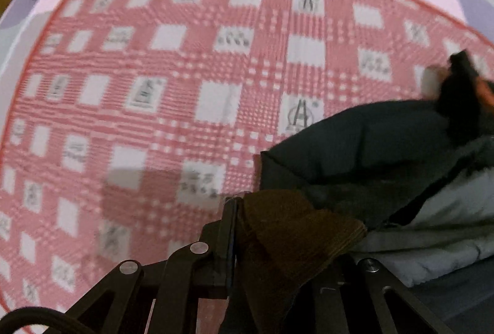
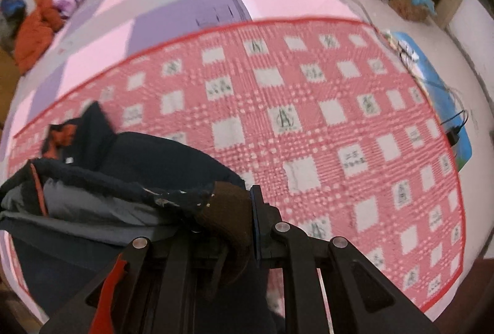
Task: Fold large clothes
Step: 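Lift the hem with both tools and fold it toward the collar, then lay the folded hem down and open both tools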
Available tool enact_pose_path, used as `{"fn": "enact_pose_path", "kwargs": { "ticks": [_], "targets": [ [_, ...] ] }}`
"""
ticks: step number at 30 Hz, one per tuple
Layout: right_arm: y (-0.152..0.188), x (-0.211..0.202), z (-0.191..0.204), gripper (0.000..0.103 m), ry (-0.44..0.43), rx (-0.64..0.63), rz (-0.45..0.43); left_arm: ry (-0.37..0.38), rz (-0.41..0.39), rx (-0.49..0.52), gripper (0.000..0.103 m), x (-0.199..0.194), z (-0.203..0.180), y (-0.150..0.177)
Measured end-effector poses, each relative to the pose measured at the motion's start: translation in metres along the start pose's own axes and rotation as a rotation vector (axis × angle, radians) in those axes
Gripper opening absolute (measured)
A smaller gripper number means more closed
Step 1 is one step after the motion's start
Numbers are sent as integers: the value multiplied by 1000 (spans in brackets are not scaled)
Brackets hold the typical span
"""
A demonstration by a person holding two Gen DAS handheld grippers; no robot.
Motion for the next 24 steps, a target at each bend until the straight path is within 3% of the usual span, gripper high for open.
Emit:
{"fn": "enact_pose_path", "kwargs": {
  "ticks": [5, 12, 16, 18, 19, 21, 24],
  "targets": [
    [1, 38, 2, 14, 52, -18, 8, 5, 12, 28, 16, 34, -10, -4],
    [-4, 56, 10, 15, 99, -43, 30, 63, 59, 58, 17, 36, -10, -11],
    [-4, 45, 14, 16, 121, -99, 17, 10, 50, 193, 40, 18, -12, -18],
    [-6, 34, 18, 16, 135, -148, 5, 20, 46, 259, 47, 6, -13, -21],
    [-7, 30, 19, 18, 138, -165, 2, 40, 36, 261, 54, -2, -12, -25],
    [-12, 21, 23, 22, 135, -201, 1, 123, 30, 218, 57, -17, -9, -36],
    [-22, 11, 27, 32, 125, -204, 25, 275, -34, 75, 68, -47, 0, -55]
  ]
}}
Point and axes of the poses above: each gripper's, at about its wrist camera, not at the fingertips, and x roughly the way its jaws point, z to its left, y to its underside, the point moved 4 cm from there along x, roughly the way its jaws point, and after that the axes turned 2 degrees about z, right-handed, at the moved point
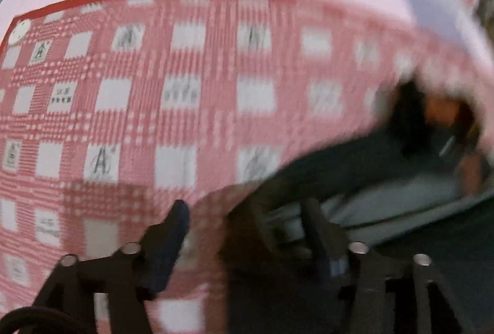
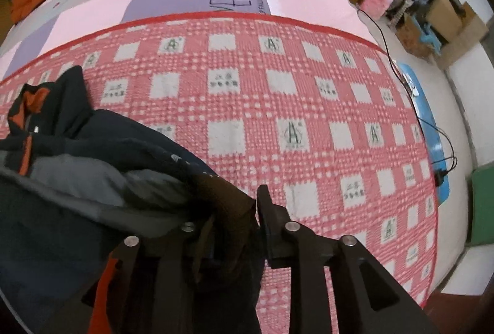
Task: Fold large clothes
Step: 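Lay the folded hem down and open both tools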
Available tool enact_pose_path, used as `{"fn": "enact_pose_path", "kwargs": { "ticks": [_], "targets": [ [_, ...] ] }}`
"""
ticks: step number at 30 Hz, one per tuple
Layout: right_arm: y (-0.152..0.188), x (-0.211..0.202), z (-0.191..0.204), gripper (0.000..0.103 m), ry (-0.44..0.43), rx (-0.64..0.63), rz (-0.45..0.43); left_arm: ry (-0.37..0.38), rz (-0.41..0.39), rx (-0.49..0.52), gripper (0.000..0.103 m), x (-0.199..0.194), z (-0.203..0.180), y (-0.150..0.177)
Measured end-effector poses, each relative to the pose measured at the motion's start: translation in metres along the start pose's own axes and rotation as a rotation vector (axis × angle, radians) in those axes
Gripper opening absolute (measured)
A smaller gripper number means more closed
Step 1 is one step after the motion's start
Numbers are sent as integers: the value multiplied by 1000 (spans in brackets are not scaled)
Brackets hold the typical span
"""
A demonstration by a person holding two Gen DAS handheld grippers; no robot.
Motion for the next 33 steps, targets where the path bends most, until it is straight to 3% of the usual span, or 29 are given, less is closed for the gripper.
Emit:
{"fn": "enact_pose_path", "kwargs": {
  "ticks": [2, 3, 4, 7, 9, 10, 13, 16, 18, 20, 21, 23, 28, 33],
  "targets": [
    [-5, -7, -1, 47, -21, 2, 15, 87, -41, -74, 74, -16, -2, -7],
    [-8, -11, -4, 66, 6, 3, 29, 86, -48, -84, 75, -15, -6, -6],
    [-9, -17, -5, 77, 26, 1, 21, 71, -56, -81, 75, -15, -10, -5],
    [-6, -49, -2, 89, 145, -68, -93, -2, -110, 36, 75, -28, -32, 16],
    [4, -73, 9, 89, 197, -124, -197, -30, -157, 123, 75, -34, -45, 38],
    [14, -87, 16, 89, 183, -136, -259, -35, -176, 159, 75, -35, -56, 50],
    [59, -124, 36, 89, 55, -92, -400, -21, -232, 229, 75, -39, -96, 113],
    [128, -126, 73, 89, -89, -98, -356, 48, -235, 253, 76, -31, -131, 183],
    [173, -107, 97, 89, -71, -125, -277, 69, -207, 267, 76, -18, -152, 224],
    [208, -78, 119, 89, -26, -178, -190, 23, -229, 319, 88, -3, -168, 248],
    [216, -61, 127, 89, 7, -185, -166, -12, -269, 358, 91, 3, -175, 251],
    [205, -41, 133, 100, 57, -186, -172, -36, -277, 355, 103, 21, -175, 236],
    [137, -11, 141, 103, 21, -205, -186, -42, -288, 335, 103, 49, -177, 166],
    [84, 4, 140, 103, 0, -167, -210, -45, -286, 287, 103, 59, -177, 132]
  ]
}}
Point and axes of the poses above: each gripper's, at about its wrist camera, not at the fingertips, and x roughly the way its jaws point, z to its left, y to its underside, the point moved 4 cm from there along x, roughly the way its jaws point, and after that the axes turned 2 degrees about z, right-handed, at the moved point
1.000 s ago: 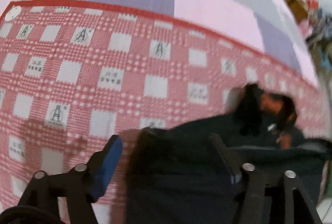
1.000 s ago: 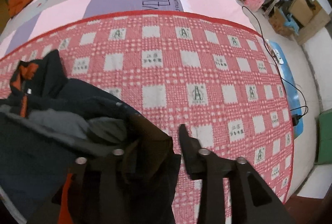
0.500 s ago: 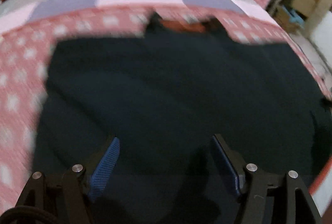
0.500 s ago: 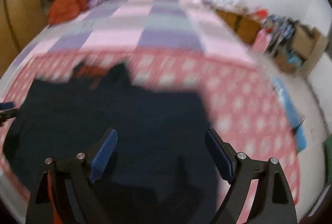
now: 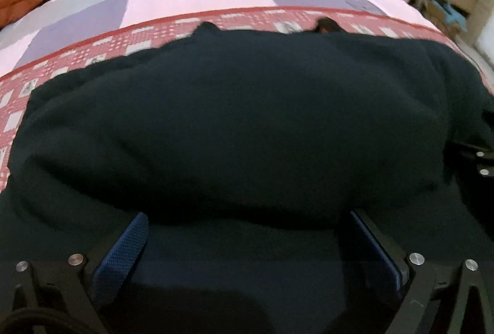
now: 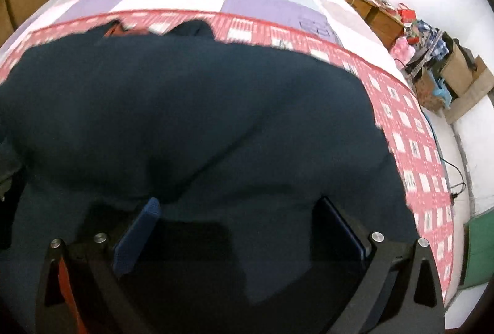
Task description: Fold large clothes
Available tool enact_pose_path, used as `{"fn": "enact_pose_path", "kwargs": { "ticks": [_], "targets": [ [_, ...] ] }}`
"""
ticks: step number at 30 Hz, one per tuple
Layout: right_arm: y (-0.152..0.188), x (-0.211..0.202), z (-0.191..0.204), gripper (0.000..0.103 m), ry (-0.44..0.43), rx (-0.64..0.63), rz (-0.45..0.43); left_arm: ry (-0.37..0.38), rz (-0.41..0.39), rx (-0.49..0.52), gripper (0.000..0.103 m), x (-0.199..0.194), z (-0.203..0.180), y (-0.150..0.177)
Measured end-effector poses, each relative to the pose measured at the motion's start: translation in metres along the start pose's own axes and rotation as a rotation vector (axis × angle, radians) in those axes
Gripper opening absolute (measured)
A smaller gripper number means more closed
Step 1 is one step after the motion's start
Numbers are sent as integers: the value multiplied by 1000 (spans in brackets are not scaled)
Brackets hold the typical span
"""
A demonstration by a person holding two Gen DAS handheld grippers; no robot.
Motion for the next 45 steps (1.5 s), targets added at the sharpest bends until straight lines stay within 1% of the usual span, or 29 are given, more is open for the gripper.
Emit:
{"fn": "enact_pose_path", "kwargs": {
  "ticks": [3, 7, 10, 13, 14, 16, 18, 20, 22, 24, 25, 26, 28, 35, 38, 42, 45],
  "targets": [
    [-22, 17, -5, 103, -20, 35, 4, -16, -6, -44, 103, 12, 5, -7],
    [-47, 39, -10, 103, -24, 57, 30, -35, 24, -77, 103, 30, 11, -23],
    [-54, 48, -10, 103, -28, 46, 51, -45, 40, -98, 103, 37, 15, -30],
    [-51, 39, -12, 103, -16, 53, 53, -52, 46, -109, 103, 36, 16, -29],
    [-47, 30, -13, 103, -4, 69, 44, -54, 46, -111, 103, 36, 16, -28],
    [-35, 8, -12, 103, -25, 79, 0, -58, 48, -115, 103, 35, 16, -26],
    [-16, -22, -7, 103, -29, 64, -58, -64, 57, -122, 103, 34, 15, -26],
    [8, -45, -6, 103, -14, 63, -79, -70, 64, -120, 103, 33, 15, -26],
    [33, -56, -7, 103, 8, 75, -63, -74, 66, -119, 103, 32, 15, -25],
    [55, -50, -14, 103, 55, 100, -4, -72, 67, -119, 103, 32, 14, -24],
    [61, -42, -16, 103, 29, 121, 16, -74, 68, -118, 103, 32, 14, -24],
    [62, -37, -18, 103, 19, 129, 10, -77, 69, -116, 103, 32, 13, -24],
    [52, -28, -19, 103, 29, 113, -6, -82, 73, -116, 103, 32, 13, -24],
    [-8, 19, -32, 103, 29, 165, 55, -89, 82, -110, 103, 35, 13, -24],
    [-28, 38, -37, 103, 17, 182, 70, -82, 84, -110, 103, 35, 15, -23],
    [-37, 49, -44, 103, -9, 193, 75, -73, 77, -110, 103, 36, 16, -22],
    [-41, 54, -49, 103, -12, 190, 70, -70, 76, -96, 103, 37, 17, -25]
  ]
}}
Point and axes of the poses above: each gripper's, at about its wrist camera, not at the fingertips, and x roughly the way its jaws point, z to its left, y to its underside, the point moved 4 cm from there along x, roughly the way its jaws point, and after that the axes turned 2 degrees about z, right-handed, at the moved point
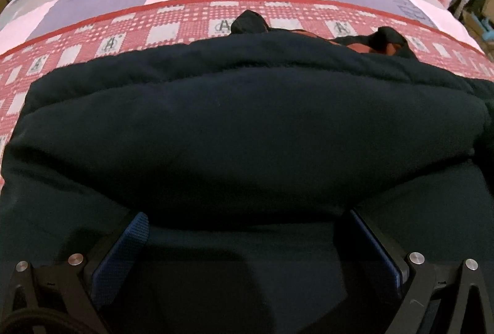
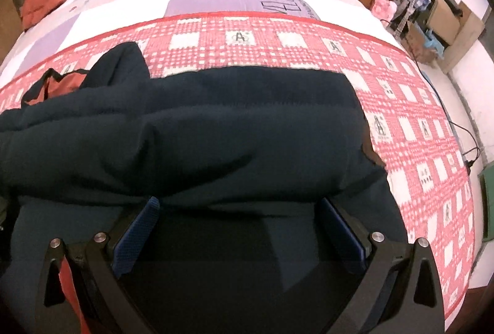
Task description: Fold large clothes
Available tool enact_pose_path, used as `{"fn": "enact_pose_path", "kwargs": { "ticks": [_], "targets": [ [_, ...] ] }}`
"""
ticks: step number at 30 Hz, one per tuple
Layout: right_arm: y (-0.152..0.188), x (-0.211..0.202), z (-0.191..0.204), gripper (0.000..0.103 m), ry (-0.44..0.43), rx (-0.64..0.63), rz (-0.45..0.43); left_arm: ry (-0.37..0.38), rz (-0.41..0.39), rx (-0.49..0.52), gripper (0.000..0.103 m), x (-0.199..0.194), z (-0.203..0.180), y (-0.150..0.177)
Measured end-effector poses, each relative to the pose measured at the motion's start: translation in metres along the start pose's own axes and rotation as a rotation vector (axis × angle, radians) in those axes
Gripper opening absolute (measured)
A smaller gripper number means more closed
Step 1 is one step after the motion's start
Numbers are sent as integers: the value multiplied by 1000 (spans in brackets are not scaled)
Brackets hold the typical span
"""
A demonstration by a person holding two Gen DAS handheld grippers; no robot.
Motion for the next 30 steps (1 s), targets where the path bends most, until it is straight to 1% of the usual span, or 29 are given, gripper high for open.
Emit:
{"fn": "enact_pose_path", "kwargs": {
  "ticks": [4, 6, 9, 12, 16, 19, 21, 23, 25, 26, 28, 29, 30],
  "targets": [
    [-10, 5, -8, 103, 4, 25, 2, -21, -15, 42, 103, 2, 8, -14],
    [-15, 9, -13, 103, 7, 35, 6, -39, -18, 22, 103, 5, 19, -22],
    [-21, 18, -19, 103, -5, 51, 21, -17, 8, -33, 103, 17, 33, -30],
    [-26, 25, -21, 103, -6, 58, 31, -27, 14, -21, 103, 26, 34, -35],
    [-33, 37, -28, 103, -18, 86, 54, 8, 43, -46, 103, 40, 40, -44],
    [-38, 43, -30, 103, -21, 95, 68, 33, 58, -42, 103, 42, 45, -50],
    [-38, 45, -32, 103, -31, 101, 71, 34, 55, -44, 103, 39, 51, -51],
    [-37, 45, -34, 103, -44, 110, 70, 0, 37, -71, 103, 31, 64, -50],
    [-35, 43, -35, 103, -58, 115, 67, -69, -21, -87, 101, 15, 83, -42],
    [-34, 42, -36, 103, -63, 114, 63, -87, -35, -88, 101, 10, 90, -37],
    [-32, 40, -35, 103, -62, 110, 58, -119, -28, -105, 102, 11, 110, -26],
    [-33, 40, -34, 103, -60, 106, 58, -121, -15, -150, 103, 15, 126, -21],
    [-33, 40, -34, 103, -57, 104, 59, -100, -5, -190, 103, 19, 134, -19]
  ]
}}
Point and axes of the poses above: each gripper's, at about its wrist camera, not at the fingertips, and x roughly the way its jaws point, z to its left, y to its underside, the point moved 4 cm from there along x, roughly the way its jaws point, and after that the axes turned 2 degrees about z, right-handed, at the moved point
